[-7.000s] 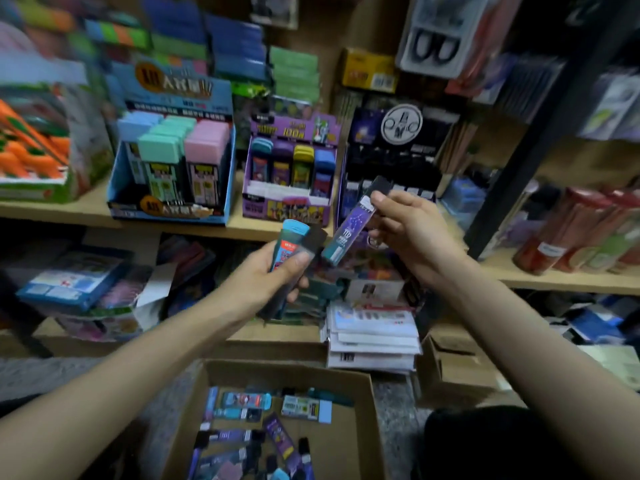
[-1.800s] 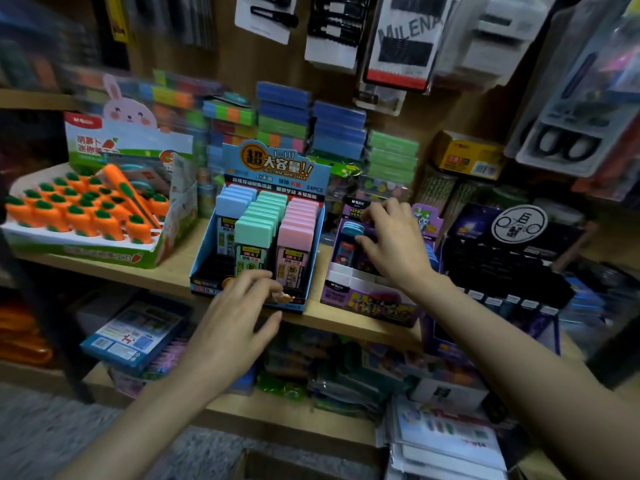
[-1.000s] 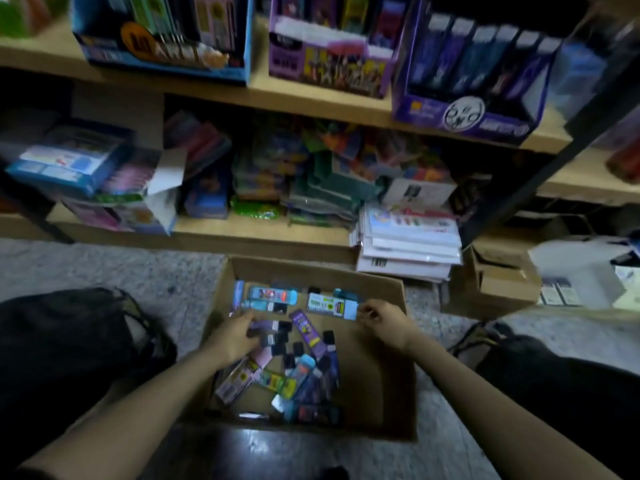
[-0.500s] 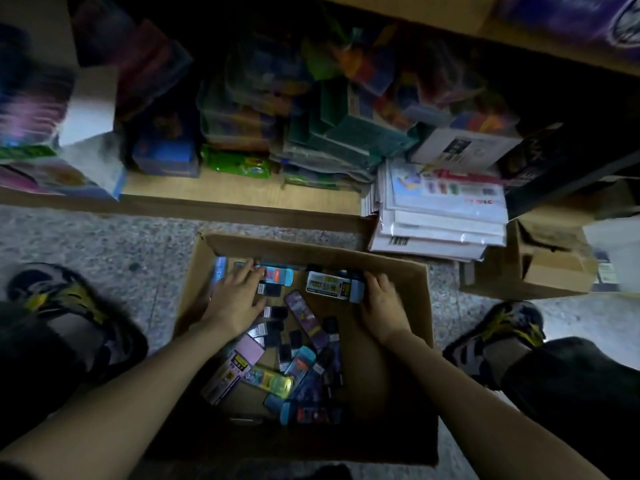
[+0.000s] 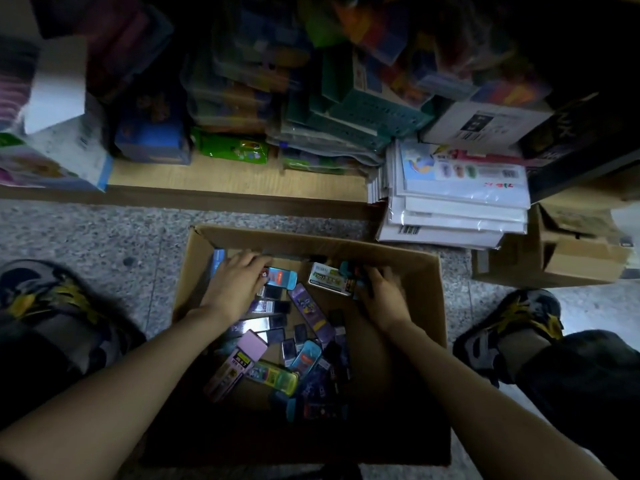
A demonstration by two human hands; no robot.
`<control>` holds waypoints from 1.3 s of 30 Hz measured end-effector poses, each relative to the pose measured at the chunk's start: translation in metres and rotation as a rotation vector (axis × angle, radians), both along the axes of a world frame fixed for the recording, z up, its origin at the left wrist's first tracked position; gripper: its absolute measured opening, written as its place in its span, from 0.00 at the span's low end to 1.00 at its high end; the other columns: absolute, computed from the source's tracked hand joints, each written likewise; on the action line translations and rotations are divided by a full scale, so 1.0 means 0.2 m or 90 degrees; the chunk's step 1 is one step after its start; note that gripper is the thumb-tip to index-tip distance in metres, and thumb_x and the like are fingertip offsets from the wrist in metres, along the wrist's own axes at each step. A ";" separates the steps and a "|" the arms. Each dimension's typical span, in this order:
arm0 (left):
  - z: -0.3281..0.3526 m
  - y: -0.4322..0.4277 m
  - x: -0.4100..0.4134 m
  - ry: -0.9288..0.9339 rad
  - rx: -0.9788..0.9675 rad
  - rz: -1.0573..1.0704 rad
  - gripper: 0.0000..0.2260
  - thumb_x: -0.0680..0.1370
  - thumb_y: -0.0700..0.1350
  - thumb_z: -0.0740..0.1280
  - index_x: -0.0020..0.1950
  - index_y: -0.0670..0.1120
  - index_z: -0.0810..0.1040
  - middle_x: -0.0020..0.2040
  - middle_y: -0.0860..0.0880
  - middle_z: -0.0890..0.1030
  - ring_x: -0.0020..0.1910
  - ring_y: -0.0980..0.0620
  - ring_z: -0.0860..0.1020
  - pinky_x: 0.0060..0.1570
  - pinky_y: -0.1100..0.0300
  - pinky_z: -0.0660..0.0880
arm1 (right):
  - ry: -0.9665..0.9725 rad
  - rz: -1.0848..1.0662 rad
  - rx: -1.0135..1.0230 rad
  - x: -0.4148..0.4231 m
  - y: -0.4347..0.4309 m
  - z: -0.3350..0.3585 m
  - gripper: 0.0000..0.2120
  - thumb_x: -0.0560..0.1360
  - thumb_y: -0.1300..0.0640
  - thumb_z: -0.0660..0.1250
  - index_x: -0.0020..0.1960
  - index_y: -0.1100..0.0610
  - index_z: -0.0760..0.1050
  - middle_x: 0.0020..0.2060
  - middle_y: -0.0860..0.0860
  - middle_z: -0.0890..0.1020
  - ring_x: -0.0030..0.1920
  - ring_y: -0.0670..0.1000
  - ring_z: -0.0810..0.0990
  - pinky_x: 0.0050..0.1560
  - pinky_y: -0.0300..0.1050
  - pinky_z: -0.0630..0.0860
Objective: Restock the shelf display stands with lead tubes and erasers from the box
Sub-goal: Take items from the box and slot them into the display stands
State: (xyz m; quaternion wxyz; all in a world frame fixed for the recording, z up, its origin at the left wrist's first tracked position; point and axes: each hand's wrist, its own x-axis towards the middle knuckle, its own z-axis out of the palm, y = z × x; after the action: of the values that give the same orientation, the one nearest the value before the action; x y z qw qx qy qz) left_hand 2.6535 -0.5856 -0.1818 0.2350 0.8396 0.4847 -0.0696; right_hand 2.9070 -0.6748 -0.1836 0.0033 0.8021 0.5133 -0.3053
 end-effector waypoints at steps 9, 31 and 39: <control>-0.05 0.08 -0.01 0.084 -0.074 -0.015 0.20 0.74 0.54 0.68 0.61 0.49 0.69 0.58 0.48 0.70 0.62 0.46 0.68 0.57 0.52 0.64 | 0.147 -0.101 0.033 -0.13 -0.06 -0.01 0.17 0.79 0.51 0.61 0.66 0.52 0.72 0.60 0.57 0.69 0.61 0.59 0.71 0.65 0.48 0.67; -0.07 0.03 -0.05 -0.003 -0.221 0.058 0.20 0.71 0.46 0.73 0.58 0.39 0.73 0.57 0.41 0.72 0.57 0.43 0.72 0.54 0.55 0.68 | 0.051 -0.117 -0.091 -0.23 -0.01 0.02 0.25 0.73 0.48 0.68 0.65 0.59 0.68 0.63 0.58 0.69 0.65 0.59 0.65 0.65 0.52 0.64; -0.08 -0.09 -0.05 0.105 -0.134 -0.040 0.33 0.65 0.54 0.76 0.62 0.42 0.66 0.61 0.43 0.69 0.61 0.43 0.68 0.59 0.54 0.66 | 0.269 -0.287 -0.041 -0.26 -0.04 0.01 0.20 0.71 0.59 0.72 0.60 0.60 0.69 0.56 0.58 0.79 0.56 0.56 0.78 0.56 0.55 0.76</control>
State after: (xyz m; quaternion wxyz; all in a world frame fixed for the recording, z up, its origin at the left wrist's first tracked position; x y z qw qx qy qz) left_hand 2.6435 -0.6029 -0.1979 0.2787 0.8164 0.4662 -0.1962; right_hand 2.8556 -0.6837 -0.1824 -0.1456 0.8140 0.3017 -0.4746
